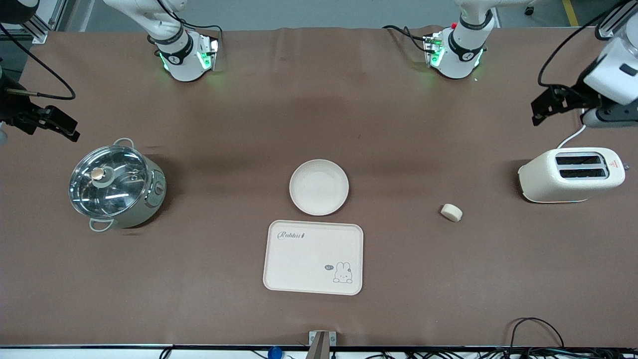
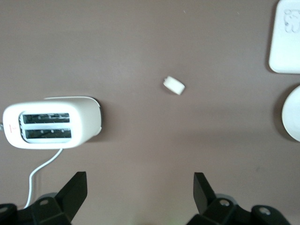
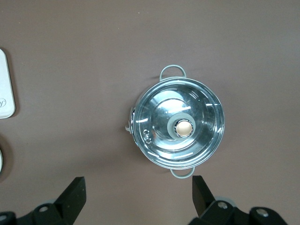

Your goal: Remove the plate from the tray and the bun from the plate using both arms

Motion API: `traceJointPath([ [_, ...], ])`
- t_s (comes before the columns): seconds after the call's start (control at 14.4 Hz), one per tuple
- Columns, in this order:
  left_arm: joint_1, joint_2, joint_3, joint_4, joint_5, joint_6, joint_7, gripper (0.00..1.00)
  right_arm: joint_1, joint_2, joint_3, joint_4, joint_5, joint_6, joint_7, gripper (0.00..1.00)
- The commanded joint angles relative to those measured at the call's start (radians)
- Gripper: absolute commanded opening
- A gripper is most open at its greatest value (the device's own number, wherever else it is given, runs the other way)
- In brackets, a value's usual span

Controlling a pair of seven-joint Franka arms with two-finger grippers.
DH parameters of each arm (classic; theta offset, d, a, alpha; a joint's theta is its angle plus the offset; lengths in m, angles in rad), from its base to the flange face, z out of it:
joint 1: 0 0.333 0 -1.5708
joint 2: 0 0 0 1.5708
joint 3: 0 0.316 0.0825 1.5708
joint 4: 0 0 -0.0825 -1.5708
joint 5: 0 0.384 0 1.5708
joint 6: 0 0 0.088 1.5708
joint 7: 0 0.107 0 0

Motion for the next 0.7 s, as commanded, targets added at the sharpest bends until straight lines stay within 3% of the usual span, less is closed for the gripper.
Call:
traceJointPath([
  [0.0,-0.037,-0.093,0.036,-0.084,-0.032,-0.001,0.026,1.00,0.003,-0.009,0.001,-0.006,-0.019,0.004,0.009,1.00],
  [0.35,-0.031,-0.049,0.034,-0.001,-0.025,-0.028,0.026,1.00,0.003,-0.009,0.001,-0.005,-0.018,-0.002,0.009,1.00],
  [0.63,-0.031,-0.038,0.033,0.004,-0.023,-0.036,0.026,1.00,0.001,-0.008,0.001,0.003,-0.018,0.007,0.009,1.00],
])
